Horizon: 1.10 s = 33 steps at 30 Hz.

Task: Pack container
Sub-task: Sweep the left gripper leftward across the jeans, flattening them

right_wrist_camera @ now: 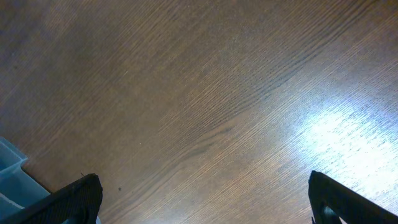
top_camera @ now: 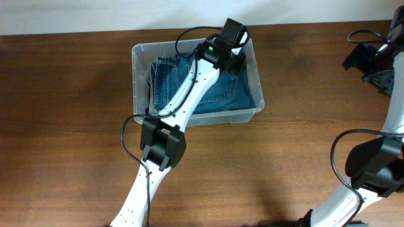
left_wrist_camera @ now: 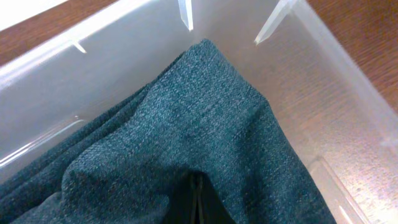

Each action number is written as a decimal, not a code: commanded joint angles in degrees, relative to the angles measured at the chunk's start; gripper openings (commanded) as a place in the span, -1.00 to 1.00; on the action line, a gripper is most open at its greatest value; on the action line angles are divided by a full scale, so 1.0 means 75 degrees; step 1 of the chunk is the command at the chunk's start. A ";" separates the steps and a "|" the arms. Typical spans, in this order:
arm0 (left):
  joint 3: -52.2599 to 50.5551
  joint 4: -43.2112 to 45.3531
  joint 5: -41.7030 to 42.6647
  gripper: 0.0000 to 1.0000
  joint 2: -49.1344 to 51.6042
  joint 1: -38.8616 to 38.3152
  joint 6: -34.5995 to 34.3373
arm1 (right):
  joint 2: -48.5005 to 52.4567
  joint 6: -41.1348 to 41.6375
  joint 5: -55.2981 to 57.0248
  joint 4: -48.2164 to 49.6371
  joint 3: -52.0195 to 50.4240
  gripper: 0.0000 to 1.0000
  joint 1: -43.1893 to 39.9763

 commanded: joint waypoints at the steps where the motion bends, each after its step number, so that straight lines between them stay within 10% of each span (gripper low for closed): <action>1: -0.0825 0.0052 0.0204 -0.96 -0.0061 -0.0017 0.0119 | 0.0032 0.0012 -0.0012 0.0000 -0.0044 0.97 0.0009; 22: -0.1244 -0.0210 0.0047 -0.92 -0.1536 0.0073 0.0119 | 0.0032 0.0012 -0.0012 0.0000 -0.0044 0.97 0.0009; 33: -0.1259 -0.3888 -0.0813 -0.92 -0.2361 0.1215 -0.0577 | 0.0032 0.0012 -0.0012 0.0000 -0.0044 0.97 0.0009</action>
